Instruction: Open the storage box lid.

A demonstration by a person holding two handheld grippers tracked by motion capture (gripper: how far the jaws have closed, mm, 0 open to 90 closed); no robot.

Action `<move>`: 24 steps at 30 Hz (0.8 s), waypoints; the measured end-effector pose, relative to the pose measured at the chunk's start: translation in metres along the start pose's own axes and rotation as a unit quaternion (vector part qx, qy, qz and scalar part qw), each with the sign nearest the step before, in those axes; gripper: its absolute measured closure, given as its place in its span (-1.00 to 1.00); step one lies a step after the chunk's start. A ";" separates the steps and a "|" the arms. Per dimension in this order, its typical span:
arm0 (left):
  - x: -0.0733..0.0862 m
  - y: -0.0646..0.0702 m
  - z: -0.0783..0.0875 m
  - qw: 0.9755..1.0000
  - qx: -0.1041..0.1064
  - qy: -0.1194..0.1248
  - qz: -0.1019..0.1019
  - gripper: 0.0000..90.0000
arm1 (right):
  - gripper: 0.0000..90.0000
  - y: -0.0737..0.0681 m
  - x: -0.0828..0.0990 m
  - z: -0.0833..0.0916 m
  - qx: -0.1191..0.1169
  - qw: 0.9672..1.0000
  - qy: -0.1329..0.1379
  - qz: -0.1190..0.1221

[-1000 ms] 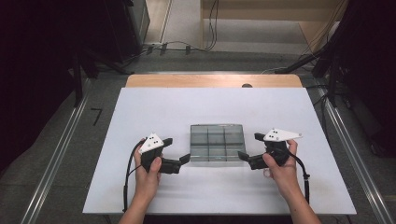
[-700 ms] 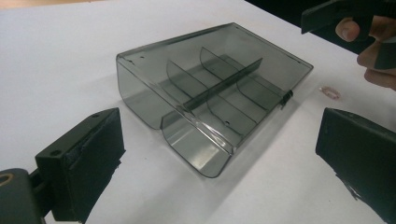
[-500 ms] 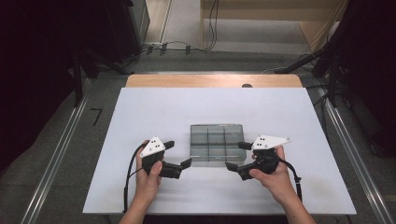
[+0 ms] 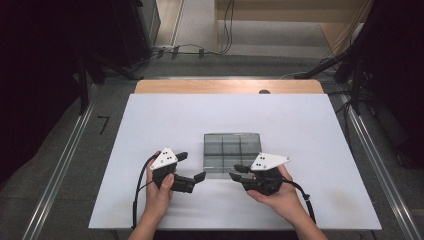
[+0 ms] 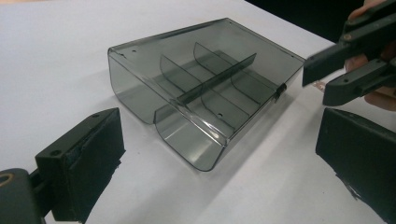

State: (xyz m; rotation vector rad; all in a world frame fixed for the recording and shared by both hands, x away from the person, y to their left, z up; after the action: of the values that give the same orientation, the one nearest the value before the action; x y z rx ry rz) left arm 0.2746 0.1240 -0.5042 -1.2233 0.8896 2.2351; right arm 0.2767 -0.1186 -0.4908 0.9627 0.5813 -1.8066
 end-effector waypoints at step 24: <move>0.005 -0.002 -0.007 1.000 -0.006 -0.011 0.006 -0.97 | 0.97 0.005 0.026 -0.020 0.016 0.996 -0.076 -0.047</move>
State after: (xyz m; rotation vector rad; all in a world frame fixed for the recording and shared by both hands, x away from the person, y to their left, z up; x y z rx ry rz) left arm 0.2775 0.1207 -0.5122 -1.1991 0.8771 2.2623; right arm 0.2832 -0.1196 -0.5234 0.8213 0.5100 -1.9584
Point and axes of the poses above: each handheld gripper's, and its own axes: z roughly backward along the jaws, x roughly out of its underside, y roughly to its right, the point moved 4 cm from there along -z, roughly forward along the jaws, and after that the axes turned 7 degrees about z, right-handed, at the moved point
